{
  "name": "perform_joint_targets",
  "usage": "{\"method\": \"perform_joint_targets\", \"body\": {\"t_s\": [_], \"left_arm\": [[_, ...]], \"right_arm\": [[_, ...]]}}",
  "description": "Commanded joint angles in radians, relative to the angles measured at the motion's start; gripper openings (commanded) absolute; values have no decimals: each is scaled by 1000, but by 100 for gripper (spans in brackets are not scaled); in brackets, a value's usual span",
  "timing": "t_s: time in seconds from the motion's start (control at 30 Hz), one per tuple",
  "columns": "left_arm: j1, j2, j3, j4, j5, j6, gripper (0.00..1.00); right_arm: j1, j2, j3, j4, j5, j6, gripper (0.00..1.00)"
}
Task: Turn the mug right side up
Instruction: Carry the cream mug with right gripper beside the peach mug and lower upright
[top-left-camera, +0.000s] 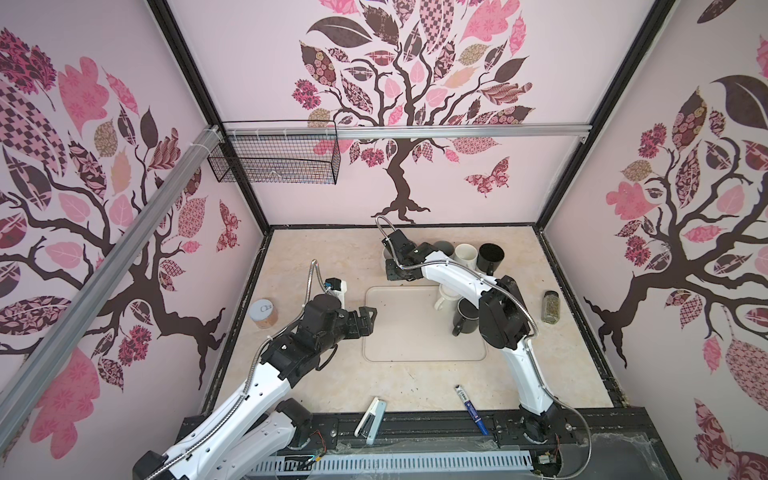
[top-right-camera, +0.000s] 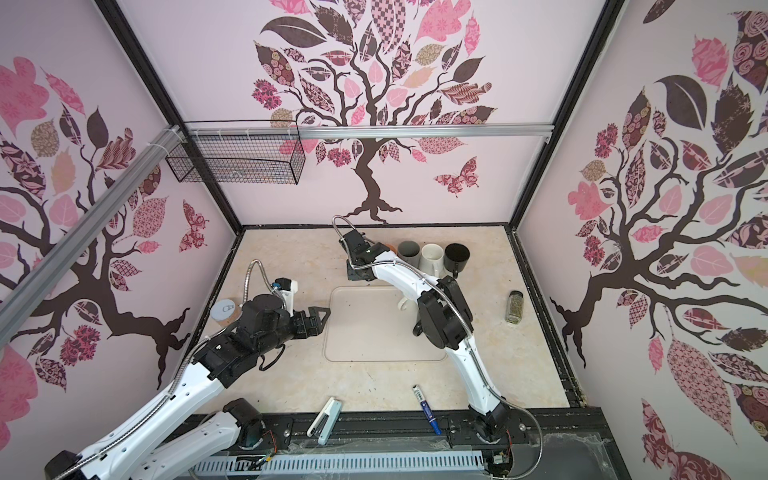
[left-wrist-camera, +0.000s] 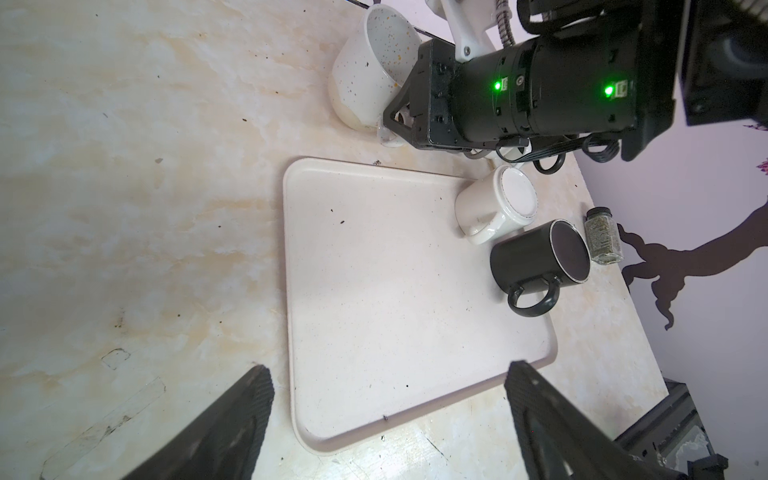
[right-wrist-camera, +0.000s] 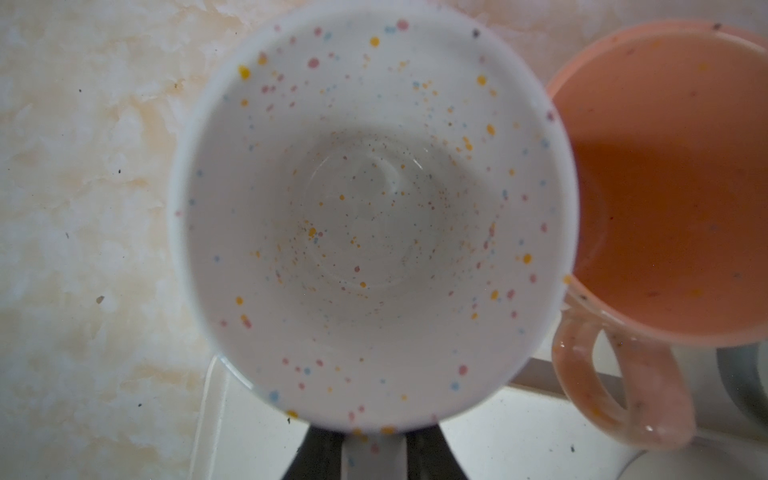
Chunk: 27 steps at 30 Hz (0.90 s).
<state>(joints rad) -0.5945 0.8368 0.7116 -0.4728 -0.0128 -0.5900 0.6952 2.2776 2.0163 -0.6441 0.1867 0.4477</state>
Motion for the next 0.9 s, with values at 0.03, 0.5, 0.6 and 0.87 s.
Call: {"method": "perform_joint_targets", "body": {"t_s": [0.03,0.5,0.6,0.87], "left_arm": [[-2,-1,-26,34,10,15,91],[-2,-11,-31,41,3,11,91],[-3,-14,-31,39,4,11,91],[-3,-16,-24,36,14,13,94]], "right_arm": [[-7,29,36,56,60,-7,0],[-7,82,85,22,83,12,0],[-6,81,84,21,88,19,6],[-2,43,42,59,64,52,32]]}}
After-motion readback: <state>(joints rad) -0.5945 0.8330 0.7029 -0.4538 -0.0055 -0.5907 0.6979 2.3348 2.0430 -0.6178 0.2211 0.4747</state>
